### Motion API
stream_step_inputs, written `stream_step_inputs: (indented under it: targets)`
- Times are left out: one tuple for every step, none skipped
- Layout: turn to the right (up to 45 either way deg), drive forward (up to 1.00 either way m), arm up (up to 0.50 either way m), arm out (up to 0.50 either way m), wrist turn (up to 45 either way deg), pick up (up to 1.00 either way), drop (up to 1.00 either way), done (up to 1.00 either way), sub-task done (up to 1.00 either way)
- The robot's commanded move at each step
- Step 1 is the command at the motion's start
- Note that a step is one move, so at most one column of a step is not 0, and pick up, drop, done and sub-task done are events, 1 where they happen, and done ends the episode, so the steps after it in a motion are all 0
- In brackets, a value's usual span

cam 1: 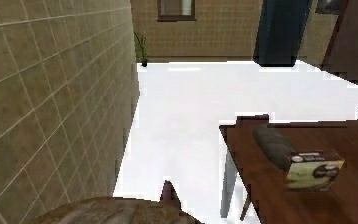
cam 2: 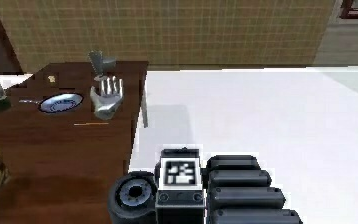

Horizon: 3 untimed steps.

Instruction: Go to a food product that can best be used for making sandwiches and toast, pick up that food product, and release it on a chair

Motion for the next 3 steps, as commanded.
stream_step_inputs:
  targets:
    - [18.0,0.0,0.0,0.0,0.0,0.0,0.0,0.0,0.0]
    - [-39.0,0.0,0.0,0.0,0.0,0.0,0.0,0.0,0.0]
    - [0.0,0.3,0.0,0.0,0.0,0.0,0.0,0.0,0.0]
